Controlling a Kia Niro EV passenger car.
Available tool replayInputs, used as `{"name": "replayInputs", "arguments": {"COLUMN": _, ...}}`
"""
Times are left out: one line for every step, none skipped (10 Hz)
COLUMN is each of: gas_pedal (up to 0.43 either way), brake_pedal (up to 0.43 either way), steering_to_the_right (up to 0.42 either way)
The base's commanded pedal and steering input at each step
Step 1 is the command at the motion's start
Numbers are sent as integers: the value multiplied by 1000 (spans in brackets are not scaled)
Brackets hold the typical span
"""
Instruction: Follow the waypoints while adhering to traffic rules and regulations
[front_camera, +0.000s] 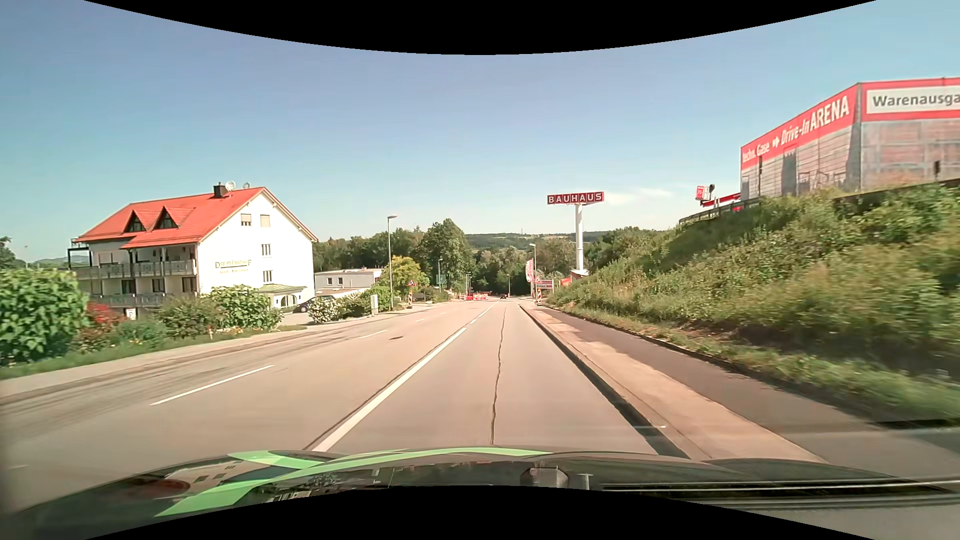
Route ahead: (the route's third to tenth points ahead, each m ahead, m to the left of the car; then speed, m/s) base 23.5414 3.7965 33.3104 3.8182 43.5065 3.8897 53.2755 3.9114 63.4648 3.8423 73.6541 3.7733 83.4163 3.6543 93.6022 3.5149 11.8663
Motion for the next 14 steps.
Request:
{"name": "replayInputs", "arguments": {"gas_pedal": 47, "brake_pedal": 0, "steering_to_the_right": -17}}
{"name": "replayInputs", "arguments": {"gas_pedal": 47, "brake_pedal": 0, "steering_to_the_right": -17}}
{"name": "replayInputs", "arguments": {"gas_pedal": 47, "brake_pedal": 0, "steering_to_the_right": -16}}
{"name": "replayInputs", "arguments": {"gas_pedal": 47, "brake_pedal": 0, "steering_to_the_right": -13}}
{"name": "replayInputs", "arguments": {"gas_pedal": 47, "brake_pedal": 0, "steering_to_the_right": -6}}
{"name": "replayInputs", "arguments": {"gas_pedal": 47, "brake_pedal": 0, "steering_to_the_right": -3}}
{"name": "replayInputs", "arguments": {"gas_pedal": 39, "brake_pedal": 0, "steering_to_the_right": -2}}
{"name": "replayInputs", "arguments": {"gas_pedal": 39, "brake_pedal": 0, "steering_to_the_right": 1}}
{"name": "replayInputs", "arguments": {"gas_pedal": 28, "brake_pedal": 0, "steering_to_the_right": 3}}
{"name": "replayInputs", "arguments": {"gas_pedal": 28, "brake_pedal": 0, "steering_to_the_right": 3}}
{"name": "replayInputs", "arguments": {"gas_pedal": 28, "brake_pedal": 0, "steering_to_the_right": 3}}
{"name": "replayInputs", "arguments": {"gas_pedal": 20, "brake_pedal": 0, "steering_to_the_right": 3}}
{"name": "replayInputs", "arguments": {"gas_pedal": 20, "brake_pedal": 0, "steering_to_the_right": 4}}
{"name": "replayInputs", "arguments": {"gas_pedal": 20, "brake_pedal": 0, "steering_to_the_right": 6}}
